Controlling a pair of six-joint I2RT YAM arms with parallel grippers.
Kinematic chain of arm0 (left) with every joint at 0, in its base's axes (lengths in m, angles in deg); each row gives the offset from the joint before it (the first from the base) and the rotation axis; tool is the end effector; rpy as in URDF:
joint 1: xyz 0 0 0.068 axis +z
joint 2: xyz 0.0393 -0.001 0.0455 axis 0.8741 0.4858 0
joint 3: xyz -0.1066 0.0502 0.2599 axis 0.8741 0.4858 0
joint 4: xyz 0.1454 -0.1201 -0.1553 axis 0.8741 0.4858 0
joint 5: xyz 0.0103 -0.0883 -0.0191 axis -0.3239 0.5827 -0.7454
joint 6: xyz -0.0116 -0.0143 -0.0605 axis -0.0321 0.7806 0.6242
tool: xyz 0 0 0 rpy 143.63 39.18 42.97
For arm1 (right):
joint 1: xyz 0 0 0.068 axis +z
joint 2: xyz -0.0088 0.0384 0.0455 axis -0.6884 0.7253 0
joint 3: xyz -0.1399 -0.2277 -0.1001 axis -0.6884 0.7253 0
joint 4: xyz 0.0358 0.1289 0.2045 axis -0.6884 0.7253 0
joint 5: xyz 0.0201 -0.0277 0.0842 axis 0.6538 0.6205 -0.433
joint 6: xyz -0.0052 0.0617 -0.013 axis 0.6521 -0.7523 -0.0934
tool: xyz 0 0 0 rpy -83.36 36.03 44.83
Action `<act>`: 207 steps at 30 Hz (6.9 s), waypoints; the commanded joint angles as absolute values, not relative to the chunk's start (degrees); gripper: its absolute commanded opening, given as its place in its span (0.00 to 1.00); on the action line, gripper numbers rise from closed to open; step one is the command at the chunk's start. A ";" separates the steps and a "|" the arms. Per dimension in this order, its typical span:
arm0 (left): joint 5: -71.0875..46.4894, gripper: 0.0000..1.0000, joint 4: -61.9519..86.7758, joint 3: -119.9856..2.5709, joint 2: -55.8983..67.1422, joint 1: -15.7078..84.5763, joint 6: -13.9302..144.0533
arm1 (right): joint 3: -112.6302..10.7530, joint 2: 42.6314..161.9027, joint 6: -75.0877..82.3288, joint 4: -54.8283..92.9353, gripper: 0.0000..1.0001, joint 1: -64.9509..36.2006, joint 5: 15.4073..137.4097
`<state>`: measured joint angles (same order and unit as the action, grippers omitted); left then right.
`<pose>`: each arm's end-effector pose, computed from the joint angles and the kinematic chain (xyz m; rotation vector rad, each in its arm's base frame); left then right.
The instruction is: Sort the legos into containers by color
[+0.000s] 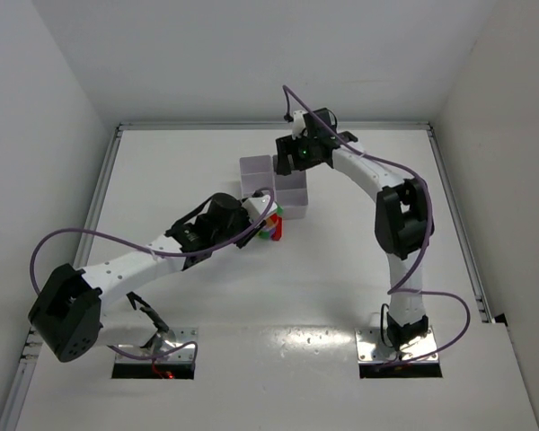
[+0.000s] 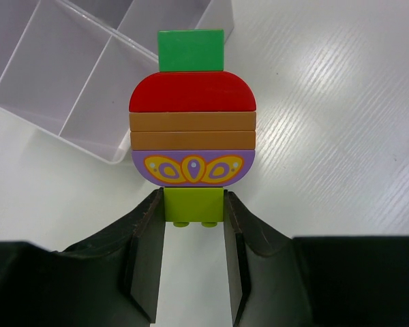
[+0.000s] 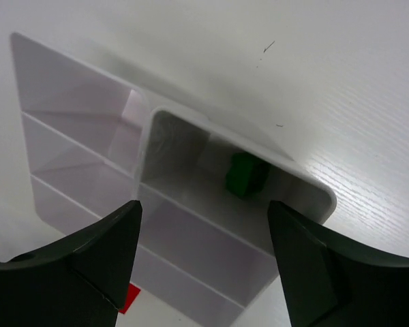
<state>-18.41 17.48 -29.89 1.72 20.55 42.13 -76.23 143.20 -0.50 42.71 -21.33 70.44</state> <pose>0.2007 -0.1733 0.2589 0.9506 1.9086 -0.3405 0.4449 0.1937 0.2366 -0.3524 2.3788 0.5556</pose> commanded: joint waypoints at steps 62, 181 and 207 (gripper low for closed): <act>-16.52 0.00 11.70 -27.76 -7.03 18.39 44.43 | -62.12 132.18 -22.26 21.45 0.00 -34.63 10.39; 41.23 0.69 -28.98 -50.87 29.80 36.15 104.11 | -43.24 117.34 -30.52 13.27 0.00 -43.94 3.81; 37.54 0.56 -21.60 -49.82 30.32 36.68 97.52 | -43.77 115.05 -32.72 10.64 0.00 -37.53 4.86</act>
<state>38.64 -20.53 -49.98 30.38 36.62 100.44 -41.74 117.89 -32.00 13.66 -38.33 7.47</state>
